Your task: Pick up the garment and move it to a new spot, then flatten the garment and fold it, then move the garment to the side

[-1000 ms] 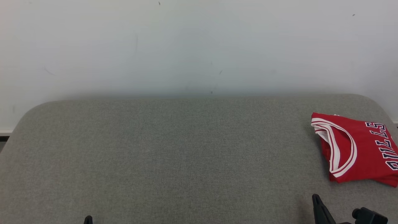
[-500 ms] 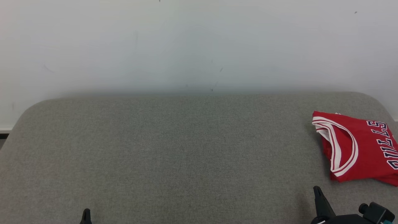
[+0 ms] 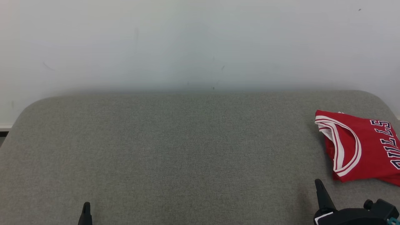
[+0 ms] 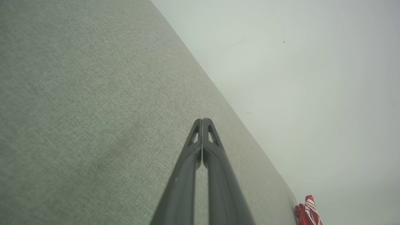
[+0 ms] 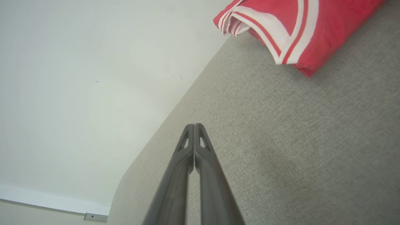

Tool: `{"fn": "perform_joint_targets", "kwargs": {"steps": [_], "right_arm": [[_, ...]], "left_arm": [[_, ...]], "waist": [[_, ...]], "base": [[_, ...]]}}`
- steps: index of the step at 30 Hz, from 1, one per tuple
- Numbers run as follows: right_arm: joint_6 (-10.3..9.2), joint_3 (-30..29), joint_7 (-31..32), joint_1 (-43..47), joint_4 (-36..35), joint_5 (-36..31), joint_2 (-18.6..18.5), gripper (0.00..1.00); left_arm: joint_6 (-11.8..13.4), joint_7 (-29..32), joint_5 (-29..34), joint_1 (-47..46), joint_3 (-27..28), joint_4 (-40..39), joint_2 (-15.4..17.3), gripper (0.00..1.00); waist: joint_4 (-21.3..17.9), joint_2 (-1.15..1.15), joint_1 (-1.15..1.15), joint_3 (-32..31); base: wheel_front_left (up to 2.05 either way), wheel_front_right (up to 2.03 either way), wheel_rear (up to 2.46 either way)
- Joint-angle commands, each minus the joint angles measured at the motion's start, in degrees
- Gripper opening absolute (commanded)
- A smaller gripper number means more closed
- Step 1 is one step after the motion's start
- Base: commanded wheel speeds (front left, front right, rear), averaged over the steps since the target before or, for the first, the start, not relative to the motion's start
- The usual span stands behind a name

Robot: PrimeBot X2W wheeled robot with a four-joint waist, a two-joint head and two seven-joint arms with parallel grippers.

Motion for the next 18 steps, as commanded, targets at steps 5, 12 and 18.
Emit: {"fn": "perform_joint_targets", "kwargs": {"steps": [5, 12, 18], "right_arm": [[0.03, -0.3, 0.8, -1.9, -0.6, 4.6, -0.2, 0.0], [0.04, -0.4, 1.4, -2.6, -0.6, 9.0, -0.2, 0.0], [0.04, -0.6, 2.0, -3.1, -0.5, 12.6, -0.2, 0.0]], "left_arm": [[-0.1, 1.1, -4.3, -2.1, 0.6, -0.6, -0.1, 0.0], [-0.1, 2.2, -8.3, -3.0, 0.8, -0.6, -0.2, 0.0], [-0.1, 3.0, -11.6, -3.6, 1.0, -0.7, -0.3, 0.0]], "waist": [[0.0, 0.0, 0.0, 0.2], [0.1, 0.0, 0.0, 0.5], [0.1, 0.0, 0.0, 0.8]], "base": [[0.0, 0.0, 0.0], [0.0, 0.0, 0.0], [0.0, 0.0, 0.0]]}}
